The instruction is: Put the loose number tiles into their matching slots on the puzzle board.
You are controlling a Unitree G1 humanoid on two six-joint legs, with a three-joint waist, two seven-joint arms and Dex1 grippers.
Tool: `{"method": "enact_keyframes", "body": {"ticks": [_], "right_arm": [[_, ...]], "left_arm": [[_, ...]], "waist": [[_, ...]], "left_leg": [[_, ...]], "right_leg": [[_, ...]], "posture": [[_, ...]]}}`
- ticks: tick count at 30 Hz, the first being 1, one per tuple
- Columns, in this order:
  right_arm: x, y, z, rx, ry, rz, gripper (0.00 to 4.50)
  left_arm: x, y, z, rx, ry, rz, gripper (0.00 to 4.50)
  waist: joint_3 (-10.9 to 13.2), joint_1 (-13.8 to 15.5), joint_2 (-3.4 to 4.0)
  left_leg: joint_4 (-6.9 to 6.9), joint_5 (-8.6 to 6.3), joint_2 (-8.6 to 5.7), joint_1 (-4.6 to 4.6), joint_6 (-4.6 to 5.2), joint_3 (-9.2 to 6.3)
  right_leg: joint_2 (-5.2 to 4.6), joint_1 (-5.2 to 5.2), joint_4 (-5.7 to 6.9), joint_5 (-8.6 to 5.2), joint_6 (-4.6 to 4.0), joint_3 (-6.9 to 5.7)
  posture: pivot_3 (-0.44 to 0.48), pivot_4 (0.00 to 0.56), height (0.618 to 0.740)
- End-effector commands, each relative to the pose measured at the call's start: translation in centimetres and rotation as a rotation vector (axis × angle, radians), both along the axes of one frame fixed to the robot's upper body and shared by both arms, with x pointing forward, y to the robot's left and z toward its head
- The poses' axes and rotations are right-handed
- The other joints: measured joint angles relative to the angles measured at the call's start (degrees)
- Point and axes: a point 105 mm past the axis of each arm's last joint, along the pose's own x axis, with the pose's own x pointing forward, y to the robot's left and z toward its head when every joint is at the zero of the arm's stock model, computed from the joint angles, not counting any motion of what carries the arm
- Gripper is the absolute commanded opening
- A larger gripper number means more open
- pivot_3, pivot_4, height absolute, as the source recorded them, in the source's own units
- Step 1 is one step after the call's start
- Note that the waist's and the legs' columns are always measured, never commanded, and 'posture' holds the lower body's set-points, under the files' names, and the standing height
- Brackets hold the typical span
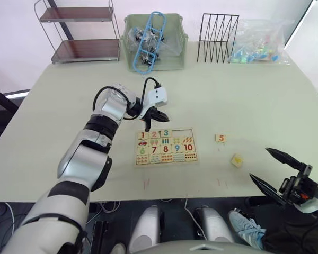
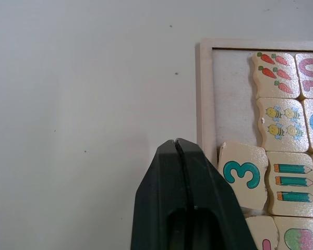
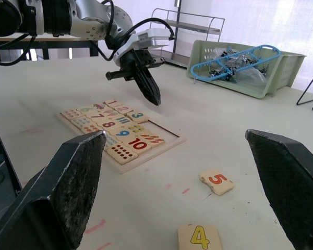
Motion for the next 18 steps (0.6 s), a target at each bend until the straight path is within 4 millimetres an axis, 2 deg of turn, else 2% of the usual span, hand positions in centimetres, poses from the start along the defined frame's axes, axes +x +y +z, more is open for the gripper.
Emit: {"method": "enact_keyframes", "body": {"ticks": [1,18], "right_arm": [[-0.22,0.1,0.84,-0.011,-0.04,-0.002,4.5],[-0.15,0.24,0.99,-0.009,-0.041,-0.005,4.5]], "left_arm": [[0.21,-0.38,1.16,-0.009,-0.048,-0.048,0.07],[-0.3,-0.25,0.38,0.0,-0.012,-0.101,0.07]], "waist": [[0.0,0.01,-0.01],[0.0,-0.01,-0.01]], "left_leg": [[0.01,0.0,0.0,0.0,0.0,0.01],[0.03,0.0,0.0,-0.01,0.0,0.02]], "right_leg": [[0.0,0.0,0.0,0.0,0.0,0.0],[0.0,0.0,0.02,0.0,0.0,-0.01]], "posture": [[0.0,0.15,0.74],[0.0,0.15,0.74]]}}
